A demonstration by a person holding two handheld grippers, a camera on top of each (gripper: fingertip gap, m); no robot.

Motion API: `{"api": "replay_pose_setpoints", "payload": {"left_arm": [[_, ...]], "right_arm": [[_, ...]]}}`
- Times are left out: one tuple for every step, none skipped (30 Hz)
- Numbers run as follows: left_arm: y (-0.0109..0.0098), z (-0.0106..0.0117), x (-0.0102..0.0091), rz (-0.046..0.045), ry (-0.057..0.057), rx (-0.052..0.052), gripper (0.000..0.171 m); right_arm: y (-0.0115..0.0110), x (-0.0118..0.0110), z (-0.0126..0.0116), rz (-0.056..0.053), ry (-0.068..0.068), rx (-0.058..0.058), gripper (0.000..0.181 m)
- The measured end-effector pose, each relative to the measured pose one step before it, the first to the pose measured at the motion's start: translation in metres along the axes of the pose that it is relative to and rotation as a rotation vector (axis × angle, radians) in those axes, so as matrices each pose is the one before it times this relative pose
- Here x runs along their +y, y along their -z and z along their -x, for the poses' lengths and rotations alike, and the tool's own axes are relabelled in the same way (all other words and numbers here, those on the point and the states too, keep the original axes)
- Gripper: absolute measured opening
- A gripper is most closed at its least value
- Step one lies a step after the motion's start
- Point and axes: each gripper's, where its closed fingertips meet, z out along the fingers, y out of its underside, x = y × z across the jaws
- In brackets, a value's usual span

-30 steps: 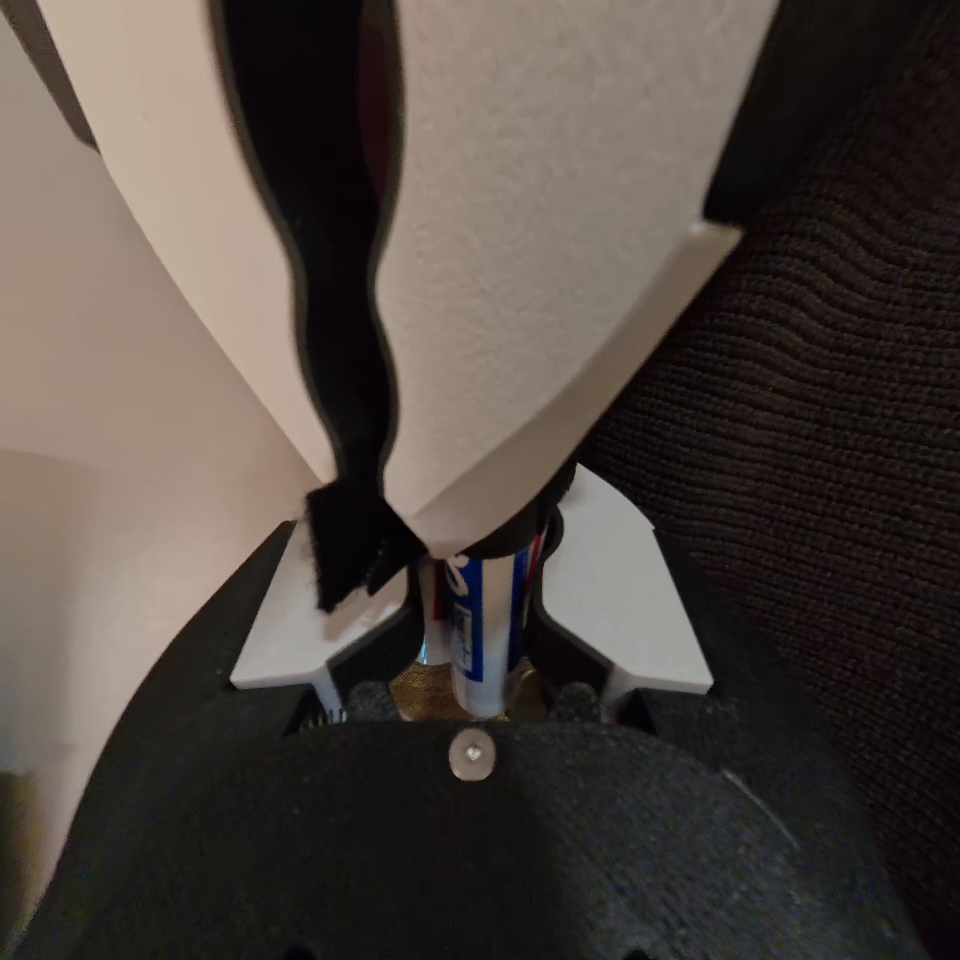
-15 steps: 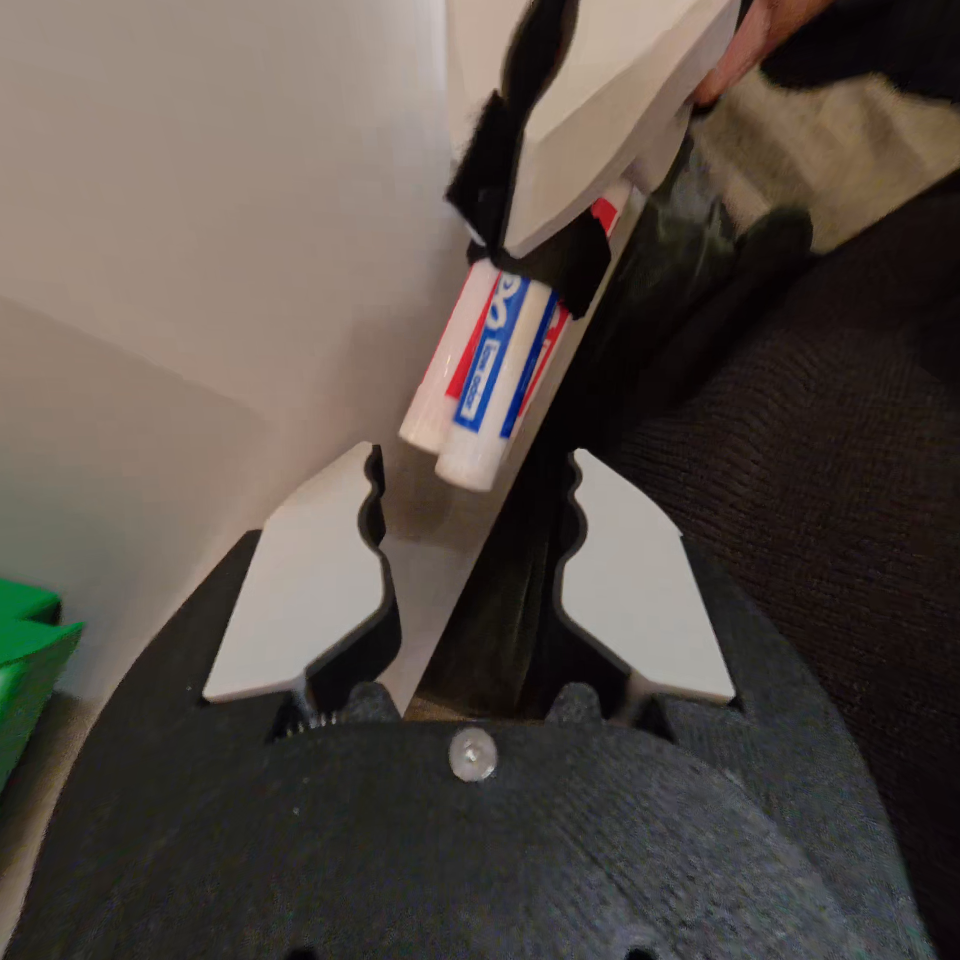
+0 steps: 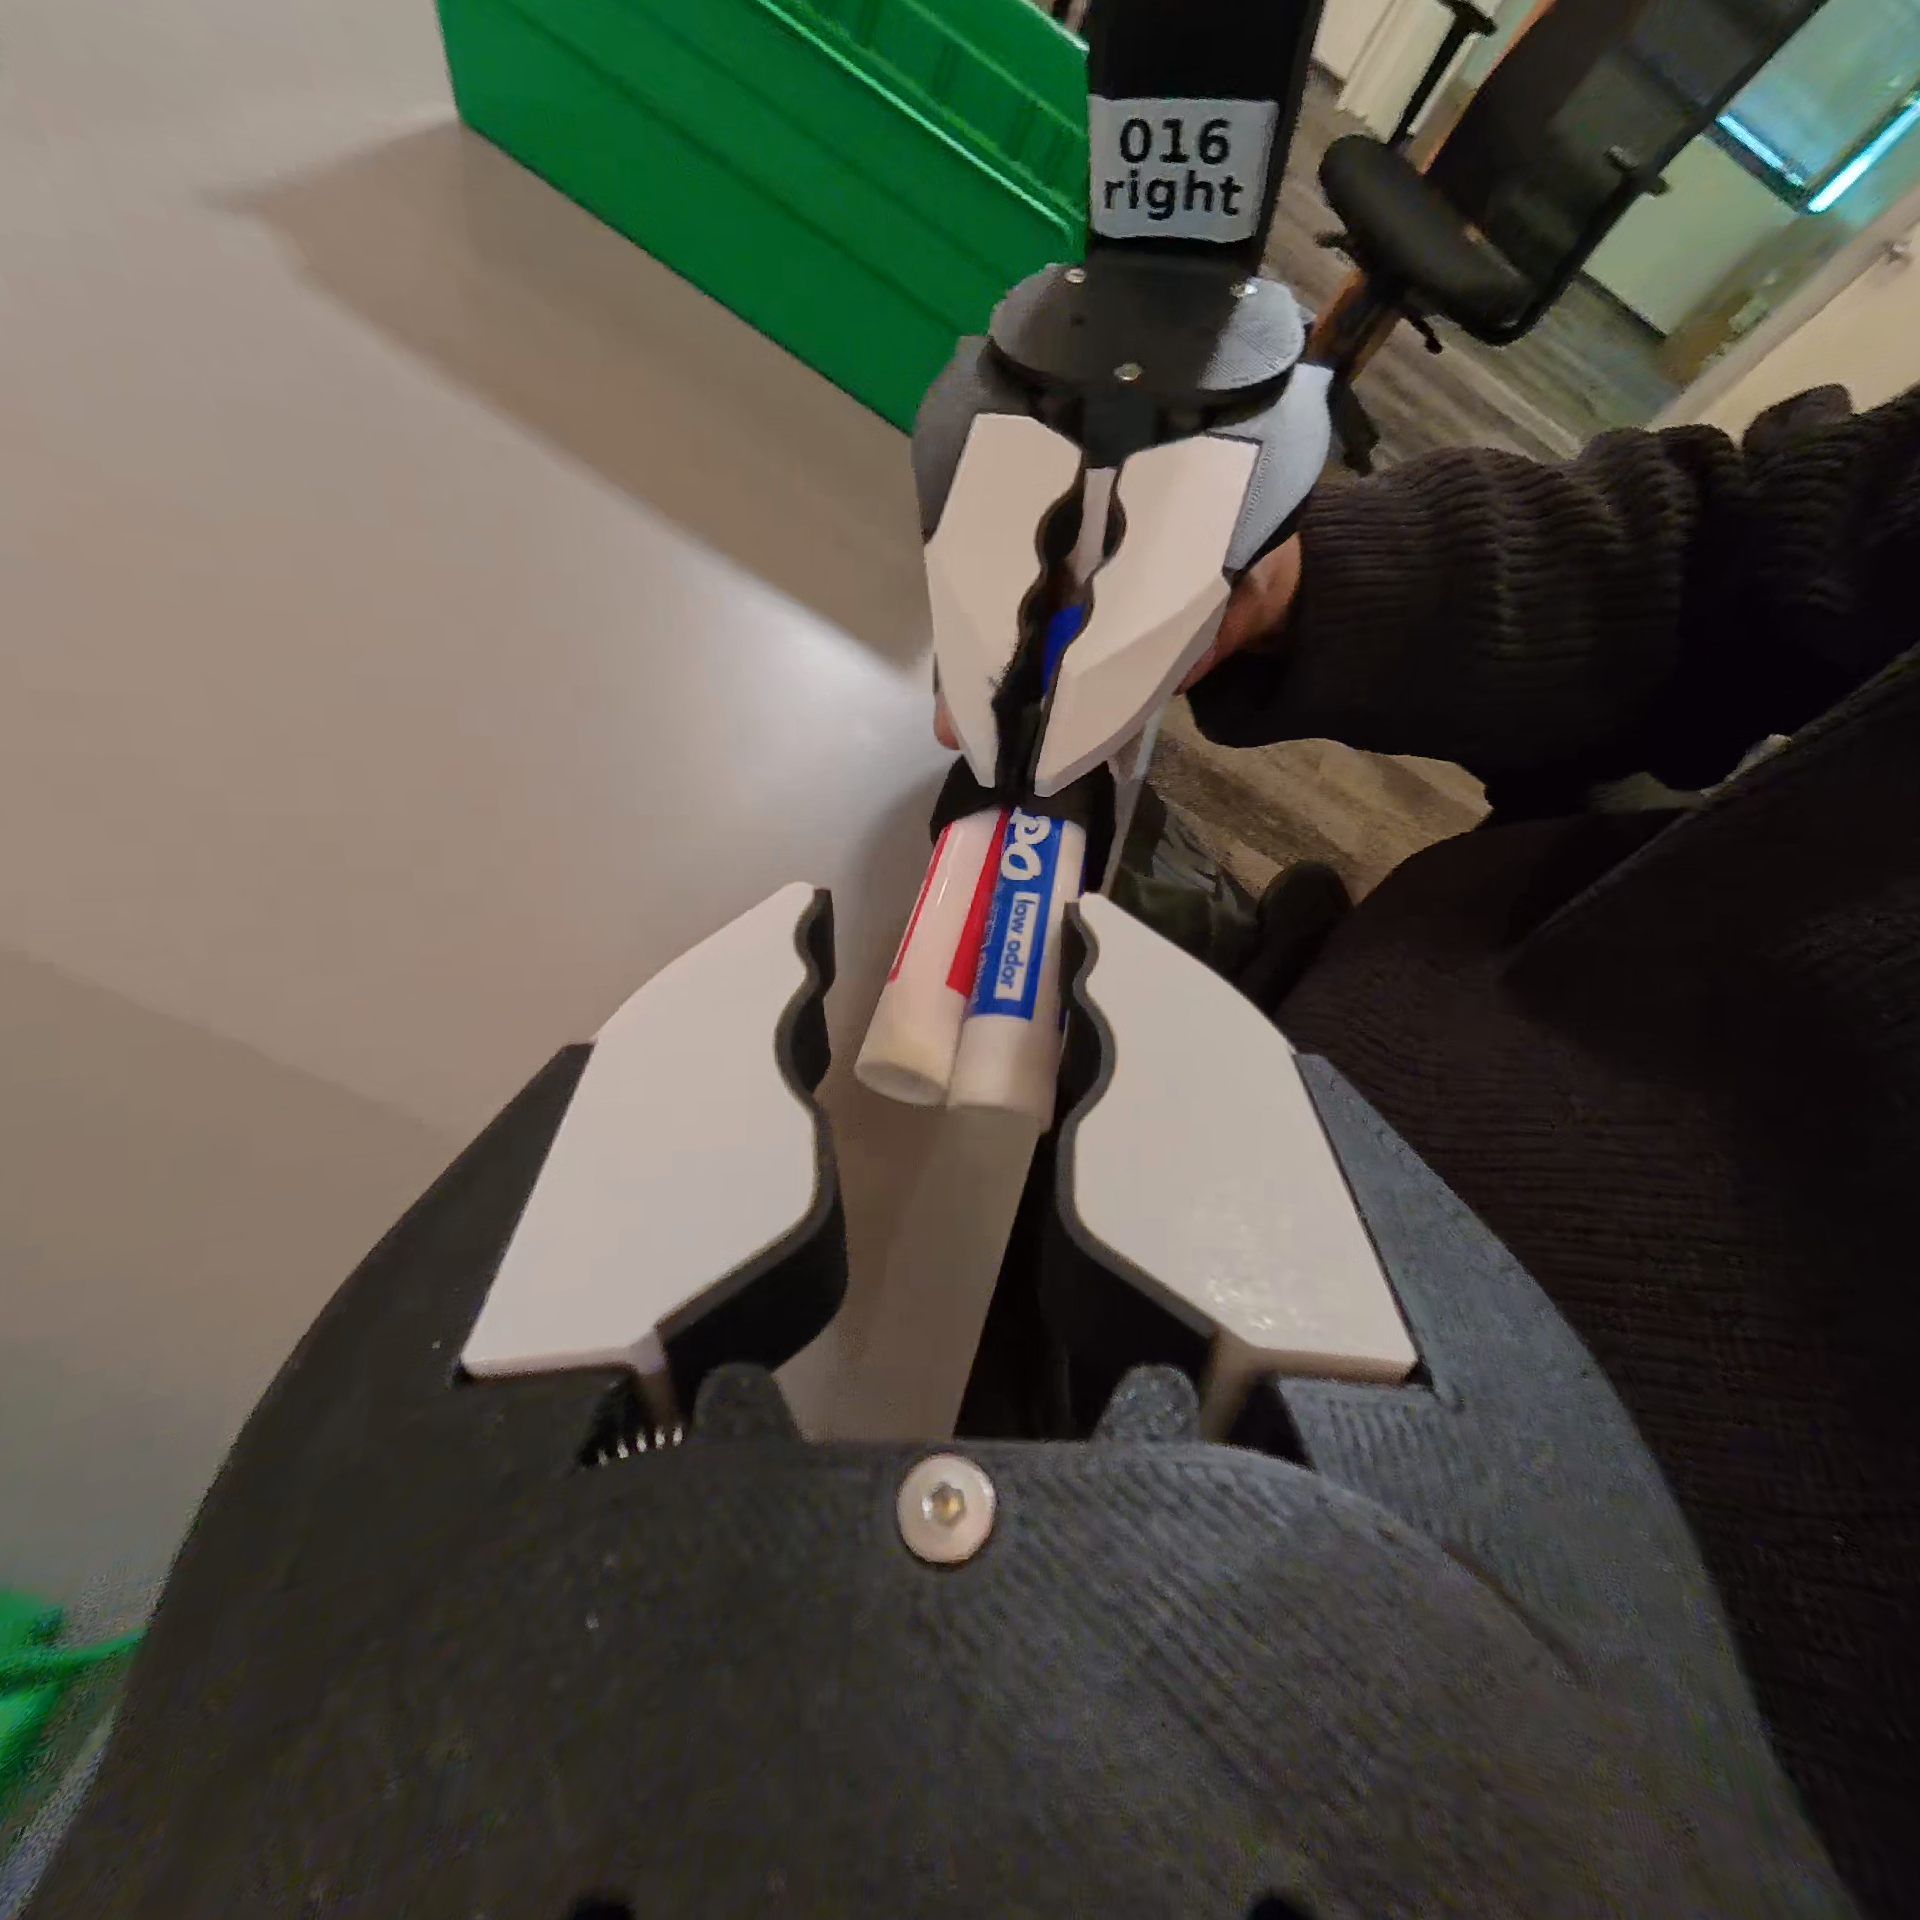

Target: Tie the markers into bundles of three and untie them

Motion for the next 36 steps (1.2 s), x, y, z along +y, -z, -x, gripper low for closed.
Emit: {"api": "replay_pose_setpoints", "payload": {"left_arm": [[-0.00229,-0.00393,0.00055,-0.00433,0.0014,0.0233,0.043],[-0.00216,-0.00297,0.00006,-0.00606,0.0033,0.0181,0.043],[-0.00198,-0.00211,-0.00005,-0.00741,0.0022,0.0119,0.043],[-0.00166,-0.00161,0.00081,0.00115,-0.0035,0.0095,0.041],[-0.00101,-0.00147,0.00115,0.00483,-0.0088,0.0071,0.036],[-0.00024,-0.0006,-0.00013,-0.00258,-0.0098,0.0005,0.034],[0.00048,0.00013,-0.00109,-0.0086,-0.0071,-0.0028,0.033],[0.00092,0.00007,-0.0015,-0.01177,-0.0034,0.0006,0.033],[0.00092,0.00016,-0.00166,-0.0144,0.0019,0.003,0.033],[0.00077,0.00007,-0.00092,-0.01107,0.006,0.0067,0.033],[0.00042,-0.00003,-0.00074,-0.01119,0.0063,0.0069,0.033],[-0.00006,-0.00066,-0.00051,-0.01088,0.0085,0.0095,0.033],[-0.00048,-0.00203,0.00036,-0.00276,0.0096,0.0193,0.032],[-0.00094,-0.00235,0.00061,-0.00085,0.0064,0.0179,0.031],[-0.00097,-0.00094,0.00056,-0.00016,0.0011,0.005,0.027],[-0.00101,0.00026,0.00093,0.0034,-0.0042,-0.0051,0.023],[-0.00063,0.00033,0.00081,0.00349,-0.0095,-0.006,0.019],[-0.00014,-0.00084,0.00056,0.00164,-0.0017,0.0042,0.017],[-0.00027,-0.00096,0.00057,0.00223,0.006,0.008,0.016],[-0.0002,-0.00099,-0.00007,-0.00323,0.0073,0.0108,0.014],[-0.00024,-0.00123,0.00012,-0.00233,0.007,0.0127,0.011],[-0.00007,-0.00036,0.00016,-0.00057,0.007,0.0073,0.011],[-0.00005,-0.00011,0.00047,0.00113,0.0044,0.0049,0.011],[-0.00005,-0.00076,0.00062,0.00305,0.0042,0.009,0.012],[0.0001,-0.00072,0.00026,-0.00028,0.0024,0.0074,0.012],[0.00006,-0.00051,-0.00012,-0.003,0.0013,0.0057,0.013],[0.00009,-0.00092,0.0001,-0.00084,0.0024,0.0085,0.013],[0.00003,-0.00047,-0.00003,-0.00123,0.0041,0.0065,0.014],[0.0002,-0.00009,-0.00048,-0.00435,0.0038,0.0029,0.013],[0.00031,0.00014,-0.00074,-0.00536,0.0041,0.0018,0.013],[0.00047,0.00047,-0.00088,-0.0056,0.0022,-0.0008,0.013],[0.00067,0.00061,-0.00085,-0.00579,0.0019,-0.0015,0.012],[0.00058,0.00033,-0.00012,-0.0002,0.0049,0.0014,0.011],[0.0003,0.00019,0.00024,0.00078,0.004,0.0031,0.009],[0.00009,-0.00103,0.00008,-0.0002,0.0027,0.0085,0.009],[0.00001,-0.00144,-0.00013,-0.00084,0.0007,0.0098,0.007]], "right_arm": [[-0.00099,-0.00086,0.00179,-0.0052,-0.0016,-0.0086,0.005],[-0.00111,0.00063,0.00074,0.002,-0.0018,-0.0028,0.005],[-0.00125,0.00158,0.00052,0.0056,-0.0052,-0.0032,0.005],[-0.00127,0.00166,0.00084,0.0047,-0.0095,-0.0073,0.005],[-0.00115,0.0014,0.0009,0.0037,-0.0126,-0.0089,0.005],[-0.00131,0.00169,0.0006,0.0069,-0.0153,-0.0077,0.005],[-0.00113,0.00176,0.0004,0.008,-0.0101,-0.0067,0.005],[-0.00094,0.00162,0.00032,0.0078,-0.0046,-0.0042,0.005],[-0.00101,0.0016,0.00054,0.008,-0.0055,-0.0058,0.005],[-0.00087,0.00088,0.00056,0.0034,-0.0069,-0.0064,0.005],[-0.00078,0.00052,0.00064,-0.0002,-0.0074,-0.0075,0.005],[-0.00061,0.00022,0.00061,-0.0009,-0.008,-0.0072,0.004],[-0.00065,0.00006,0.00057,-0.0016,-0.0063,-0.0057,0.004],[-0.00059,0.00006,0.00072,-0.0005,-0.0048,-0.0063,0.005],[-0.0007,0.00027,0.00076,0.0007,-0.0028,-0.005,0.005],[-0.0007,0.00043,0.00072,0.0021,-0.002,-0.0036,0.005],[-0.00057,0.00066,0.00062,0.003,-0.0017,-0.003,0.005],[-0.00019,0.0007,-0.00013,0.0031,-0.0008,0.0001,0.005],[0.0002,0.00037,0.0,0.0006,-0.0034,-0.0024,0.005],[-0.00006,0.00024,0.0001,-0.0004,-0.005,-0.0033,0.005],[-0.00004,0.00013,0.00001,-0.0001,-0.004,-0.0037,0.005],[-0.00011,0.00029,0.00009,0.001,-0.0017,-0.0034,0.005],[-0.00018,0.00055,0.00009,0.0028,-0.0021,-0.0024,0.005],[-0.00021,0.00088,0.00042,0.0051,-0.0018,-0.0043,0.005],[-0.00042,0.00102,0.00059,0.0048,-0.0014,-0.0045,0.005],[-0.0006,0.00075,0.00071,0.0035,-0.0007,-0.004,0.005],[-0.00046,0.00056,0.00085,0.0027,0.0009,-0.0045,0.005],[-0.00027,0.00006,0.00069,0.0012,0.0041,-0.002,0.005],[-0.00026,0.00029,0.00052,0.0027,0.0037,-0.0013,0.005],[-0.00015,0.00041,0.00061,0.0038,0.0026,-0.0032,0.005],[-0.00022,0.00041,0.00071,0.0022,0.0013,-0.0037,0.005],[-0.00036,0.00048,0.00087,0.0017,-0.0005,-0.0051,0.005],[-0.00038,0.00015,0.00089,0.0006,0.0007,-0.0039,0.005],[-0.00042,0.0001,0.00079,0.0016,0.0016,-0.0026,0.005],[-0.0004,-0.00009,0.00056,0.0,0.0011,-0.0008,0.005],[-0.00036,-0.00013,0.00049,-0.0004,-0.0001,-0.0024,0.005]]}}
